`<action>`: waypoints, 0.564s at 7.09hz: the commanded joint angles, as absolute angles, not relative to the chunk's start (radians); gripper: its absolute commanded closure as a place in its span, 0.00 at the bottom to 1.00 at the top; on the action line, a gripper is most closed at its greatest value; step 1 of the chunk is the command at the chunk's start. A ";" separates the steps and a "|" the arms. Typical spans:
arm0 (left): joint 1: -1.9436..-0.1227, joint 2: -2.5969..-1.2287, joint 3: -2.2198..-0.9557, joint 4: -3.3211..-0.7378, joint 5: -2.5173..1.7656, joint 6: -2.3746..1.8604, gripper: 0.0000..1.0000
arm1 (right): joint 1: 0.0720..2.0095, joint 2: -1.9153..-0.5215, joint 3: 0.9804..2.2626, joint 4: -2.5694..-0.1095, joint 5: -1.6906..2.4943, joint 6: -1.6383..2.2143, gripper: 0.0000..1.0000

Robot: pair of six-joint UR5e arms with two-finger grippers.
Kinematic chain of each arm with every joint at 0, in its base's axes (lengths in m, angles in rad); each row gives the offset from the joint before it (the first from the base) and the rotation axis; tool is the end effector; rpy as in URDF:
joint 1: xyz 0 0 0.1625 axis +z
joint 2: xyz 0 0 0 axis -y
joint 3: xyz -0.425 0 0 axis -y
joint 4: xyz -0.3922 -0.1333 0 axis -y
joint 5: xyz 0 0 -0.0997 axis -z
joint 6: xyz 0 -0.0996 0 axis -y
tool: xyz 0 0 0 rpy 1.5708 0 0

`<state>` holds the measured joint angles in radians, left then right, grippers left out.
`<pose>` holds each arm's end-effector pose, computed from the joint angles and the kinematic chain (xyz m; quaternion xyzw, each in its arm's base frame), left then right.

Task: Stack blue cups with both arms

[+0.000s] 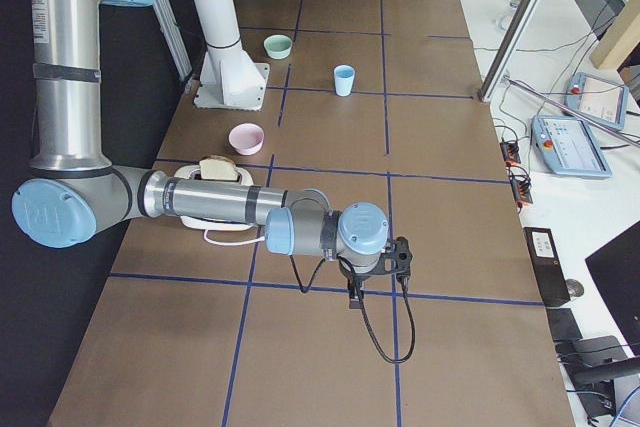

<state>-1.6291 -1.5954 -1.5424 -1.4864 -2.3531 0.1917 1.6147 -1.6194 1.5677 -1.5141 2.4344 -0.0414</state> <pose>-0.0919 -0.4912 0.6680 0.0071 0.3830 0.0448 0.9226 0.0782 -0.4681 0.6715 0.0201 -0.4180 0.0001 0.9082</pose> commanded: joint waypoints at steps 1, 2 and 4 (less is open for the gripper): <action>-1.629 -1.595 -1.543 -1.486 -2.353 0.192 0.00 | 1.615 -1.618 1.568 -1.514 2.434 -0.041 0.01; -1.629 -1.595 -1.540 -1.486 -2.353 0.193 0.00 | 1.617 -1.620 1.568 -1.514 2.434 -0.043 0.01; -1.629 -1.595 -1.536 -1.488 -2.353 0.196 0.00 | 1.617 -1.620 1.568 -1.514 2.436 -0.041 0.01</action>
